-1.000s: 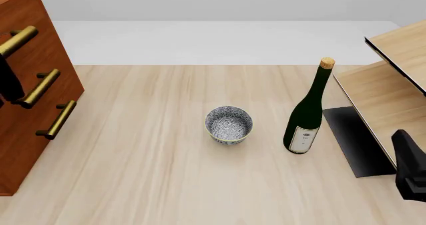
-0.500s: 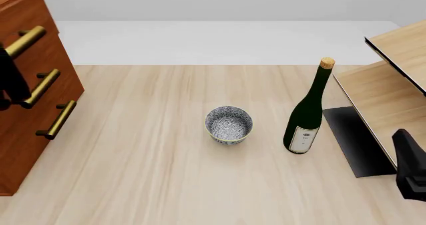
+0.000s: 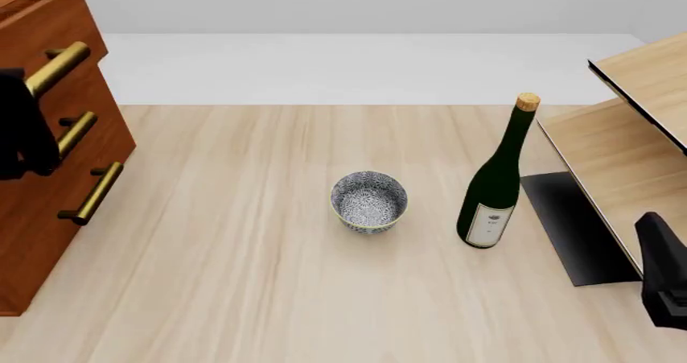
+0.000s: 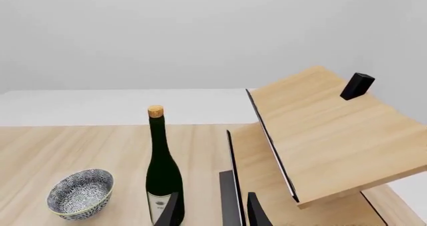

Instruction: Close the bottom drawer of the cabinet and open the top drawer.

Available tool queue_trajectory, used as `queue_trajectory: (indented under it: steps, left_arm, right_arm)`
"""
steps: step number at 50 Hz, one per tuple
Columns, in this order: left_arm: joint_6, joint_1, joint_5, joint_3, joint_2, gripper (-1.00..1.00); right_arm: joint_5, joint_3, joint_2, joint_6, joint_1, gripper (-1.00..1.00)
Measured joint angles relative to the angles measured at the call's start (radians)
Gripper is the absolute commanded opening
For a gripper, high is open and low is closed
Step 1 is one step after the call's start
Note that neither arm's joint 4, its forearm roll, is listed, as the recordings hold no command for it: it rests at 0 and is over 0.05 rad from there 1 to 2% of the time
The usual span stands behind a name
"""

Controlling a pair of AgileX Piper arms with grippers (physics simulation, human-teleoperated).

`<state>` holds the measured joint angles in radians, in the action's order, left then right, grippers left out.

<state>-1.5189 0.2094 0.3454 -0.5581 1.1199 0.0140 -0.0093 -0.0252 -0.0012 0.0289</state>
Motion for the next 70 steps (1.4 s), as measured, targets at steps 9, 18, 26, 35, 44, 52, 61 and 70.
queue_trajectory:
  steps: [9, 18, 26, 35, 44, 52, 61, 70]
  left_arm:
    - [-0.005, -0.022, 0.007, 0.009, -0.007, -1.0]
    - [-0.009, -0.051, 0.016, 0.02, -0.013, -1.0]
    - [-0.012, -0.083, 0.012, 0.024, -0.021, -1.0]
    - [-0.015, -0.109, 0.004, 0.026, -0.028, -1.0]
    - [-0.015, -0.128, -0.001, 0.028, -0.033, -1.0]
    - [-0.013, -0.137, -0.001, 0.028, -0.035, -1.0]
    - [-0.012, -0.142, 0.002, 0.031, -0.036, -1.0]
    - [-0.009, -0.147, 0.001, 0.032, -0.037, -1.0]
  right_arm:
    - [-0.008, 0.0, 0.009, 0.002, 0.0, 1.0]
    - [-0.007, 0.0, 0.008, 0.004, -0.001, 1.0]
    - [-0.005, 0.0, 0.005, 0.007, -0.001, 1.0]
    - [0.0, -0.001, -0.001, 0.01, -0.001, 1.0]
    - [0.007, -0.003, -0.008, 0.013, -0.002, 1.0]
    - [0.014, -0.003, -0.016, 0.014, -0.002, 1.0]
    - [0.026, -0.003, -0.027, 0.014, -0.001, 1.0]
    - [0.036, -0.003, -0.037, 0.015, -0.001, 1.0]
